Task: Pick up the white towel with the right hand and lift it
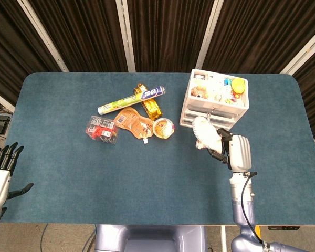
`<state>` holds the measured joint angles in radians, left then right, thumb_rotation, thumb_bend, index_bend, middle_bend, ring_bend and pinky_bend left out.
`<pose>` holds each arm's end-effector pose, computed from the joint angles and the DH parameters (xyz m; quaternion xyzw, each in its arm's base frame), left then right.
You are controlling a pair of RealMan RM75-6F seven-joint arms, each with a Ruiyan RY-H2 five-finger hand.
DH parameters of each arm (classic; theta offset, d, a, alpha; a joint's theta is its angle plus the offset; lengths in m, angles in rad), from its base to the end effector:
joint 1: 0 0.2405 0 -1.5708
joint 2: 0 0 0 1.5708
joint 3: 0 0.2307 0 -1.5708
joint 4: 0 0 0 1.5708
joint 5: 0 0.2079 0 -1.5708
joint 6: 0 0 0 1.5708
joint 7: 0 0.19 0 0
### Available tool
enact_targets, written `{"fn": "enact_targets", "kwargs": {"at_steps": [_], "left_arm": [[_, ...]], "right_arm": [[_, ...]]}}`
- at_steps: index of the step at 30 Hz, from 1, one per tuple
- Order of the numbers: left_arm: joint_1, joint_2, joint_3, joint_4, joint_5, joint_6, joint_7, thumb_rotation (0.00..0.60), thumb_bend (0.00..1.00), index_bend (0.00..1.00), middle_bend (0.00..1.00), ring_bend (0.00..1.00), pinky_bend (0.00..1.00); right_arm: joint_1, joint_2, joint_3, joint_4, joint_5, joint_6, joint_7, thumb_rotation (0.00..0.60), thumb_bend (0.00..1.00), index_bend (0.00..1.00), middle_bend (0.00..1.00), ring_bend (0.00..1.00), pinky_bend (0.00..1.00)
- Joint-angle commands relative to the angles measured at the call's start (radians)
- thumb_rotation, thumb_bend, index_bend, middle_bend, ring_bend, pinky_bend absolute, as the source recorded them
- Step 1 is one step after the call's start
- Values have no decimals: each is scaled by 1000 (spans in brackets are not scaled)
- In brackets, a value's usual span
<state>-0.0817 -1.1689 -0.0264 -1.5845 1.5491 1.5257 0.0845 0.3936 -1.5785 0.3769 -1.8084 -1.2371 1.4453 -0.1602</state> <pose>-0.2791 0.2189 0.1366 -0.6158 -0.3542 -0.3838 0.5900 -0.1196 -0.3245 0.0814 0.4382 -0.4782 0.6088 0.4568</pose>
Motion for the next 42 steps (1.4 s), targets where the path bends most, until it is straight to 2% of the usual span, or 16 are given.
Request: {"fn": "enact_targets", "kwargs": {"at_steps": [1,25,29,31,33,36,37,38,40,42], "left_arm": [[0,-1,0,-1,-1,-1,4,600,0,0,0,0,0],[0,-3,-2,-2,-5,-1,10,600,0,0,0,0,0],[1,-2,-2,-2,-4,0,9,600,0,0,0,0,0],[1,-2,-1,-2,-3,1,7,600,0,0,0,0,0],[1,-2,-1,-1,-2,1,7,600,0,0,0,0,0],[1,-1,-1,0,0,1,6,600,0,0,0,0,0],[0,-1,-1,0,0,1,6,600,0,0,0,0,0],[1,-1,0,0,0,1,5,600,0,0,0,0,0],[0,-1,0,1,1,1,6,600,0,0,0,0,0],[0,0,0,1,2,1,5,600,0,0,0,0,0]], "right_arm": [[4,1,5,6,3,-1,5,600,442,705,948,928,939],[16,-1,12,66,56,-19,31,600,442,706,948,928,939],[14,-4,3,77,73,-26,30,600,434,674,931,904,914],[11,-3,-7,85,81,-34,25,600,392,614,875,854,817],[9,4,-22,85,100,-53,11,600,297,502,758,682,636],[6,32,-54,66,140,-103,-29,600,134,247,451,412,375],[5,40,-61,61,149,-113,-39,600,107,197,378,332,333],[4,52,-75,53,164,-130,-59,600,68,126,261,201,265],[3,73,-99,39,187,-150,-105,600,32,52,138,67,195],[0,89,-123,26,204,-157,-151,600,9,7,55,6,138]]}}
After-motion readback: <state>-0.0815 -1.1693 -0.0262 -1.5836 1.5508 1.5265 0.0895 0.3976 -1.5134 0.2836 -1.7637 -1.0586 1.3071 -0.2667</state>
